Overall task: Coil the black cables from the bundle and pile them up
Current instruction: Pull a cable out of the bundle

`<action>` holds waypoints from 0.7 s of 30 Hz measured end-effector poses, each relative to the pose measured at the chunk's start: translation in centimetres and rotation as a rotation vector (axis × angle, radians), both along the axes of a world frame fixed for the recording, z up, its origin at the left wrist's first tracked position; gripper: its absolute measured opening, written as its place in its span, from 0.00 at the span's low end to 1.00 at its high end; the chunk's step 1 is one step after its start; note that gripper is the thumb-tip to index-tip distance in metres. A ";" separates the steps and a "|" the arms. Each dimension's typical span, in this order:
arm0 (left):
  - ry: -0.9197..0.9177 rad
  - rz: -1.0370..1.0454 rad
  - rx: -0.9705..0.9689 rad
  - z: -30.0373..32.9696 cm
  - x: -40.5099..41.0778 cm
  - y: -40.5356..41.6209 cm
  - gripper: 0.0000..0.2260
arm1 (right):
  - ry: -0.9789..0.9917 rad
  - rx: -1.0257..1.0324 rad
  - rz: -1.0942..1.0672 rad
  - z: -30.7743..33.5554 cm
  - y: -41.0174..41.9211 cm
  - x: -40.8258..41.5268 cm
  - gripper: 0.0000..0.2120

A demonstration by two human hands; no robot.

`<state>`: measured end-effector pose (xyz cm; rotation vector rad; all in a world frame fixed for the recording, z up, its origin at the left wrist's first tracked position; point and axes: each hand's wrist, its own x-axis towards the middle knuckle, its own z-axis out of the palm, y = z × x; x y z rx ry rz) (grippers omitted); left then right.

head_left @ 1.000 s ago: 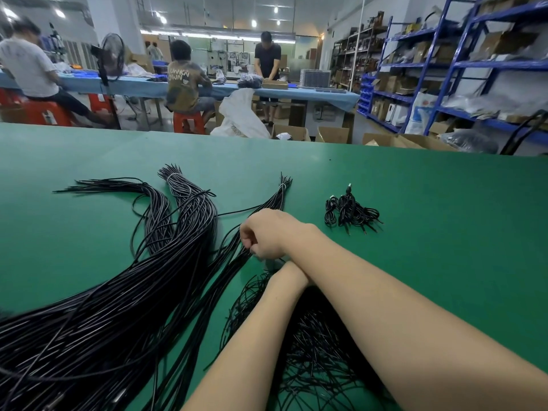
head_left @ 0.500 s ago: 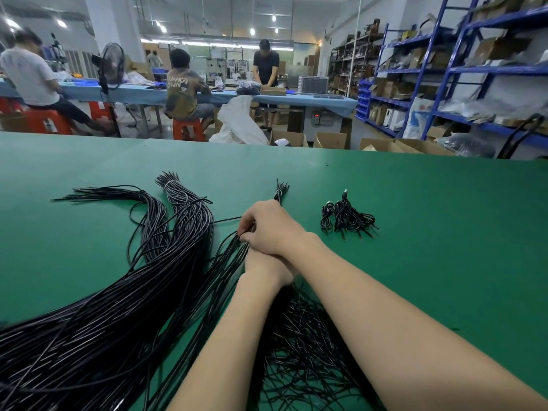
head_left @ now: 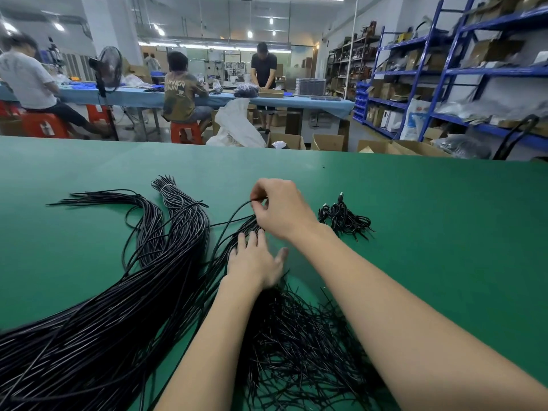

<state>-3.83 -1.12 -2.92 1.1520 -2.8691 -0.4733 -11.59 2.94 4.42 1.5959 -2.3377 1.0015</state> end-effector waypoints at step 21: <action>-0.081 0.024 -0.027 0.2 0.0 -0.4 0.33 | -0.183 -0.155 -0.161 -3.2 10.0 -3.5 0.08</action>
